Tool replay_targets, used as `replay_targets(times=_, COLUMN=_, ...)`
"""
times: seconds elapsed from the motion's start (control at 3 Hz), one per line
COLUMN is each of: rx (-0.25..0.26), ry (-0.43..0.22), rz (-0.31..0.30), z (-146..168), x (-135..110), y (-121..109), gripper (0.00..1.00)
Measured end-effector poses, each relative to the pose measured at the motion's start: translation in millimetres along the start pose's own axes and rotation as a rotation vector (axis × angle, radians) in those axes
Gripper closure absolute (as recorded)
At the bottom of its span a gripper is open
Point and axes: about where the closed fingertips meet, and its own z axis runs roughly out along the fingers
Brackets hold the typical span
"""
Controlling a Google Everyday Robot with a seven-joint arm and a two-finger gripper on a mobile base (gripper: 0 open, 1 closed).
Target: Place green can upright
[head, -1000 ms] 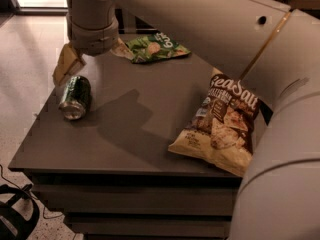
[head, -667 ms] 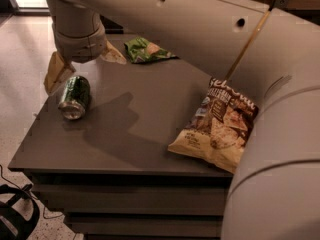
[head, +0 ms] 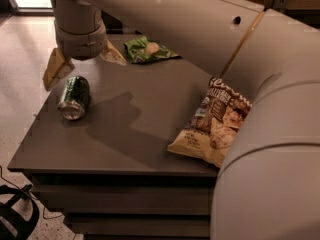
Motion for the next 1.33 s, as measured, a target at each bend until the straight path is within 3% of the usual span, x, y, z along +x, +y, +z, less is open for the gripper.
replay_targets(times=0.33, rx=-0.042, ry=0.012, rz=0.112, z=10, x=-19, y=-6, gripper=0.00)
replay_targets(times=0.67, rx=-0.039, ry=0.025, rz=0.217, z=22, x=-34, y=-1, gripper=0.00)
replay_targets(times=1.33, rx=0.045, ry=0.103, rz=0.384, z=44, x=-35, y=24, gripper=0.00)
